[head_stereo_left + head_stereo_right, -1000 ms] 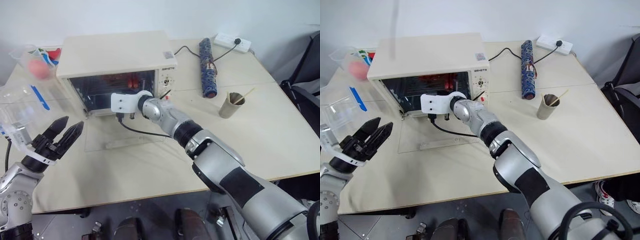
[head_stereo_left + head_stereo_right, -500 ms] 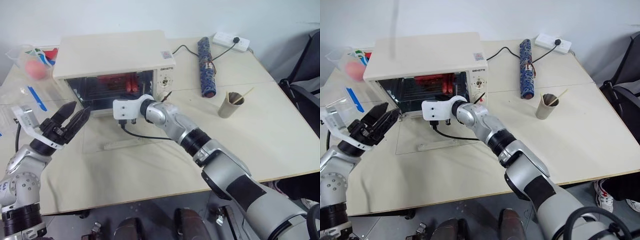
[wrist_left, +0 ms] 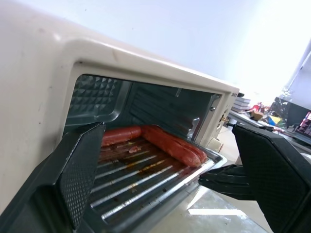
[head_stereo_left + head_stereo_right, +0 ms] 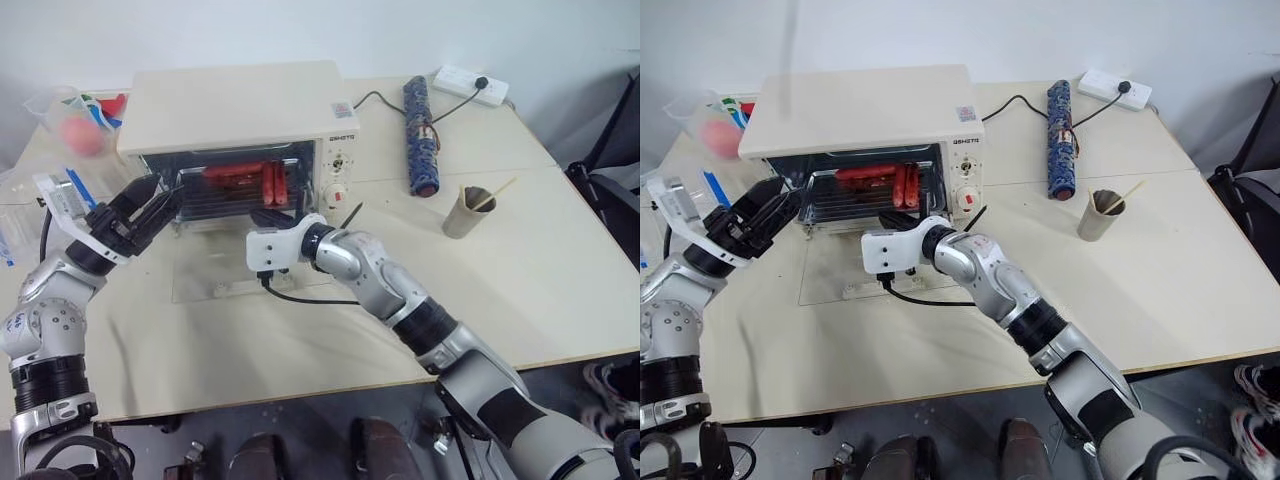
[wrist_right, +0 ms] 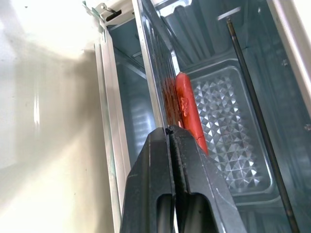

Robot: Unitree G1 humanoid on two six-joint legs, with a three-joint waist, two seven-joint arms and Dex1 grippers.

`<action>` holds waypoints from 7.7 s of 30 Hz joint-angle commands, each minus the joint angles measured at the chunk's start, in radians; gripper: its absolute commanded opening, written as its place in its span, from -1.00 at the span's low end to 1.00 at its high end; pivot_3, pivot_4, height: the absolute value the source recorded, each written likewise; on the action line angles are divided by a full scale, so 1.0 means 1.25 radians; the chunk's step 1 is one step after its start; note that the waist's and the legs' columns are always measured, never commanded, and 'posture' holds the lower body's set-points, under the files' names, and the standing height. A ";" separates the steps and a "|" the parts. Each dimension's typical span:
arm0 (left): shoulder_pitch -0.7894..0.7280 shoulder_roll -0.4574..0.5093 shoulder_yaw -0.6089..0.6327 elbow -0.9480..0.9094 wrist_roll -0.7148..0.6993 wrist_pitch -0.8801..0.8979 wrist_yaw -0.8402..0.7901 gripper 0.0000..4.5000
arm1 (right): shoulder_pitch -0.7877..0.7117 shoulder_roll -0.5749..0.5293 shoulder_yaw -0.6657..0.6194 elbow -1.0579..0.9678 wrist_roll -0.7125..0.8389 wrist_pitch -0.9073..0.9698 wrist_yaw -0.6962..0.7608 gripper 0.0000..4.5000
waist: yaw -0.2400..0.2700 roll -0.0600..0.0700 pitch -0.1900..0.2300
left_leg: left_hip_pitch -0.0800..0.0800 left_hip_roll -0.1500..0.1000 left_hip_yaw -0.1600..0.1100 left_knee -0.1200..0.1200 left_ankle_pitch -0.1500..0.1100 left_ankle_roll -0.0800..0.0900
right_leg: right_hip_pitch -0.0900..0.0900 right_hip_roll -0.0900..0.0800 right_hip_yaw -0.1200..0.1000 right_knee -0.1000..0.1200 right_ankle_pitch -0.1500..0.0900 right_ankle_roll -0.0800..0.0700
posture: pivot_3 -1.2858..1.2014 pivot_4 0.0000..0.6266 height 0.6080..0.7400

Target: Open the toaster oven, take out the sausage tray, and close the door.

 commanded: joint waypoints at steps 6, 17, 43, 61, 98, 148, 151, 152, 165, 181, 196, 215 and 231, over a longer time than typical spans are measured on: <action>-0.069 0.011 -0.003 0.069 0.041 -0.038 -0.038 1.00 | 0.064 -0.045 -0.019 -0.148 -0.003 -0.009 0.016 -0.99 | 0.000 0.000 0.000 | 0.000 0.000 -0.001 0.000 0.000 0.000 | 0.001 0.000 -0.001 0.000 0.000 0.000 | 0.03 -0.52 1.00; -0.081 0.010 -0.004 0.100 0.061 -0.051 -0.053 1.00 | 0.117 -0.066 -0.011 -0.176 -0.026 -0.008 0.019 -0.99 | 0.002 0.000 0.000 | 0.000 0.000 -0.001 0.001 0.000 -0.001 | 0.001 0.000 -0.002 0.000 0.000 0.000 | 0.03 -0.52 1.00; -0.068 0.006 0.008 0.125 0.077 -0.083 -0.062 1.00 | 0.000 -0.027 -0.012 0.005 -0.032 -0.024 -0.021 -0.05 | -0.001 0.000 0.000 | 0.000 0.001 -0.001 0.007 0.000 0.000 | 0.003 0.000 -0.001 0.001 0.000 0.000 | 0.03 -0.52 1.00; -0.064 0.004 0.011 0.127 0.076 -0.089 -0.059 1.00 | -0.090 0.049 0.017 0.148 -0.055 -0.061 -0.079 -0.05 | -0.003 0.000 0.000 | 0.000 0.001 -0.001 0.007 0.000 -0.001 | 0.003 0.000 -0.001 0.002 0.000 0.000 | 0.03 -0.52 1.00; -0.136 0.012 0.002 0.203 0.095 -0.089 -0.072 1.00 | 0.106 -0.062 0.006 -0.159 -0.074 -0.099 -0.025 -0.95 | 0.001 0.000 0.000 | -0.002 0.001 -0.002 0.007 0.000 0.000 | 0.002 0.000 -0.002 0.001 0.000 0.000 | 0.03 -0.52 1.00; 0.104 0.024 0.031 -0.045 -0.761 0.694 0.643 -0.24 | 0.193 -0.257 -0.085 -0.293 0.111 -0.350 0.104 -1.00 | 0.024 -0.001 0.000 | 0.000 0.000 -0.007 0.009 0.000 0.000 | 0.003 0.000 0.004 0.000 0.000 0.000 | 0.03 -0.52 1.00; 0.110 0.034 0.015 -0.043 -0.777 0.696 0.656 -0.66 | 0.195 -0.258 -0.087 -0.290 0.124 -0.366 0.112 -1.00 | 0.024 -0.001 0.000 | 0.000 0.000 -0.007 0.008 0.000 0.000 | 0.003 0.000 0.004 0.000 0.000 0.000 | 0.03 -0.52 1.00; 0.115 0.036 0.009 -0.044 -0.785 0.696 0.663 -0.80 | 0.195 -0.259 -0.087 -0.289 0.130 -0.371 0.117 -1.00 | 0.024 -0.001 0.000 | 0.000 0.000 -0.007 0.008 0.000 0.000 | 0.003 0.000 0.004 0.000 0.000 0.000 | 0.03 -0.52 1.00; 0.184 0.042 -0.058 -0.069 -0.878 0.644 0.715 -1.00 | 0.182 -0.255 -0.091 -0.279 0.183 -0.339 0.206 -0.74 | 0.024 -0.001 0.000 | 0.000 0.001 -0.007 0.008 0.000 0.000 | 0.003 0.000 0.004 -0.001 0.000 0.000 | 0.03 -0.52 1.00; 0.229 0.003 -0.080 -0.092 -0.935 0.577 0.734 -1.00 | 0.183 -0.293 -0.153 -0.410 0.451 -0.190 0.363 0.99 | 0.031 -0.001 0.000 | 0.000 0.000 -0.007 0.009 0.000 0.000 | 0.005 0.000 0.004 -0.003 0.000 0.000 | 0.03 -0.52 1.00; 0.289 -0.067 0.008 -0.183 -0.935 0.565 0.742 -1.00 | 0.228 -0.478 -0.302 -0.498 0.797 0.234 0.576 0.99 | 0.046 -0.001 0.001 | 0.001 0.000 -0.007 0.010 -0.001 0.002 | 0.008 0.000 0.004 -0.008 0.000 -0.001 | 0.03 -0.52 1.00; 0.511 -0.239 0.215 -0.404 -0.935 0.419 0.802 -1.00 | 0.228 -0.338 -0.226 0.069 0.539 -0.201 0.545 -0.99 | 0.044 0.000 0.001 | 0.003 0.001 -0.005 0.011 -0.002 0.004 | 0.013 0.000 0.004 -0.013 0.000 -0.001 | 0.03 -0.52 1.00; 0.754 -0.340 0.323 -0.636 -0.935 0.219 0.788 -1.00 | 0.121 -0.162 -0.194 0.310 0.495 -0.329 0.528 -0.99 | 0.044 0.000 0.001 | 0.003 0.001 -0.006 0.012 -0.003 0.003 | 0.014 0.001 0.004 -0.014 -0.001 -0.003 | 0.03 -0.52 1.00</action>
